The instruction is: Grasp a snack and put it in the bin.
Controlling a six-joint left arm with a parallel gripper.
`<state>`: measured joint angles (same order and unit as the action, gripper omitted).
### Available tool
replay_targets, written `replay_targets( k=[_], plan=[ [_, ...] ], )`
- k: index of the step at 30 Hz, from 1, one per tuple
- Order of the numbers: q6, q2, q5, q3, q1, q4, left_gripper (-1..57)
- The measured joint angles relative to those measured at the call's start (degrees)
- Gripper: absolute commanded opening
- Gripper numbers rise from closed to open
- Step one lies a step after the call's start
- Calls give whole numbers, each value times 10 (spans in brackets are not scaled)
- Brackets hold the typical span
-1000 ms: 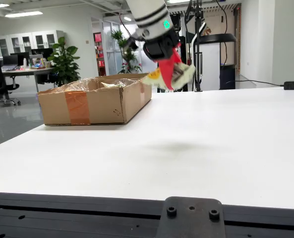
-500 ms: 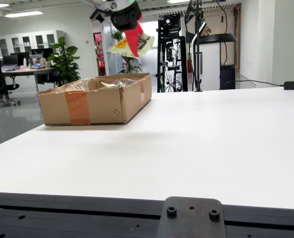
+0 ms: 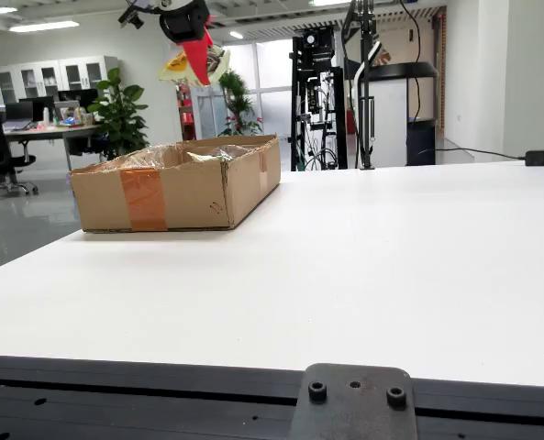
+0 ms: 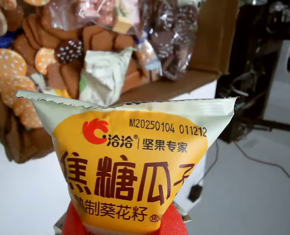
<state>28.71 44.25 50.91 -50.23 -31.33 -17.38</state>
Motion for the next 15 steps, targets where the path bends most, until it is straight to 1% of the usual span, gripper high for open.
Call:
replay_targets(
  k=[5,9,12,15],
  plan=[
    [-5,15,6,33,20,-1,57],
    [-15,38,21,75,29,-1,96],
    [-23,61,38,115,33,0,155],
    [-29,87,60,163,38,1,255]
  ],
)
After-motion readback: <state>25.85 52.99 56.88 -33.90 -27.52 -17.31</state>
